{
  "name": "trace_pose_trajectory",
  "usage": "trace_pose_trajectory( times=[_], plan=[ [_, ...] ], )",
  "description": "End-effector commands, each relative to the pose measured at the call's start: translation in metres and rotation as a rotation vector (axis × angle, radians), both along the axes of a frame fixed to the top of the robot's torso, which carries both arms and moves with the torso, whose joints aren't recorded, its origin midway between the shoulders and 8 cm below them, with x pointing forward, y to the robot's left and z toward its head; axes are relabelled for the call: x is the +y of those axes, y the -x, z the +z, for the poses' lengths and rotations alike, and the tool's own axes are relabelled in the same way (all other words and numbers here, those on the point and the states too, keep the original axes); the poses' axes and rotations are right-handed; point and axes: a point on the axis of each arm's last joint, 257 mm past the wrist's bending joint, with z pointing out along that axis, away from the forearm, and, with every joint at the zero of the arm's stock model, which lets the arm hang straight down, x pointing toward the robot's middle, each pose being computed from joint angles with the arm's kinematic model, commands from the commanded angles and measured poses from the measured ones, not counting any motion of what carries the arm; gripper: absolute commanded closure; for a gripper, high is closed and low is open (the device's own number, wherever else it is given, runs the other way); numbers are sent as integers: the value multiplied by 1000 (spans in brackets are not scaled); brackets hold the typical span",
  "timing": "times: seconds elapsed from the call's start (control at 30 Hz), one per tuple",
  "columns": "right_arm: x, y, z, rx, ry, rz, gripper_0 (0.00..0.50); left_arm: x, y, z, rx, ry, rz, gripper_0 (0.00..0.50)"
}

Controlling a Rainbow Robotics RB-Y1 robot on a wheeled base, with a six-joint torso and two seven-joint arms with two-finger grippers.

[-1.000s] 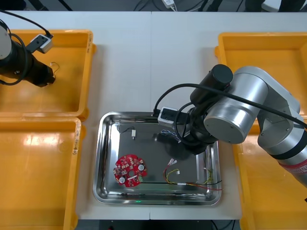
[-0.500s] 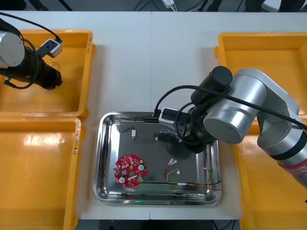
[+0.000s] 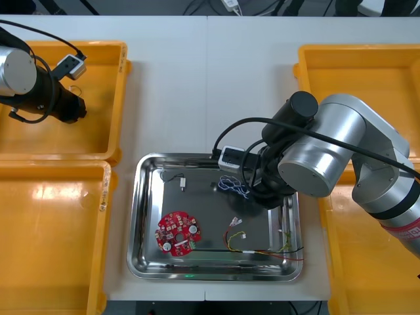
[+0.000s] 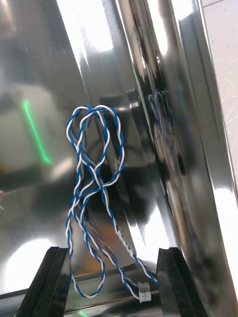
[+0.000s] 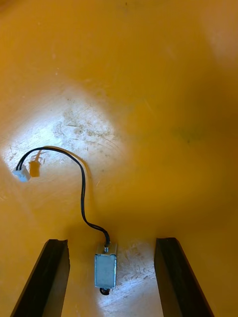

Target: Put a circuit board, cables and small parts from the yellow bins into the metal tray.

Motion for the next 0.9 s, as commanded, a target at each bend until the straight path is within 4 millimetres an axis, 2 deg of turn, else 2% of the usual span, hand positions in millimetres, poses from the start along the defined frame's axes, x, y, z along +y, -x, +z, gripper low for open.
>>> trace_pose_trajectory(
  times=[0.03, 0.07, 0.1, 0.33, 0.5, 0.53, 0.7, 0.8, 0.9],
  plan=[
    [7, 5, 5, -4, -2, 46, 0, -15, -10, 14, -28, 7, -26, 194],
    [5, 6, 8, 1, -6, 43, 0, -14, -9, 12, -25, 8, -24, 382],
    [4, 7, 12, 5, -11, 41, 0, -14, -9, 12, -25, 11, -22, 500],
    [-7, 12, 41, 46, -41, 25, 0, -15, -8, 10, -20, 23, -17, 500],
    [-22, 15, 72, 41, -49, -5, 0, -11, -6, 10, -14, 20, -10, 500],
    [-23, 14, 76, 34, -54, -10, 0, -10, -6, 11, -15, 20, -8, 500],
    [-28, -3, 121, -63, -143, -81, 0, 5, 6, 15, 27, -5, 8, 500],
    [-33, -7, 137, -68, -202, -134, 0, 7, 13, 23, 42, -15, 9, 500],
    [-47, -12, 151, -70, -249, -197, 0, 11, 20, 33, 58, -20, 21, 500]
  ],
)
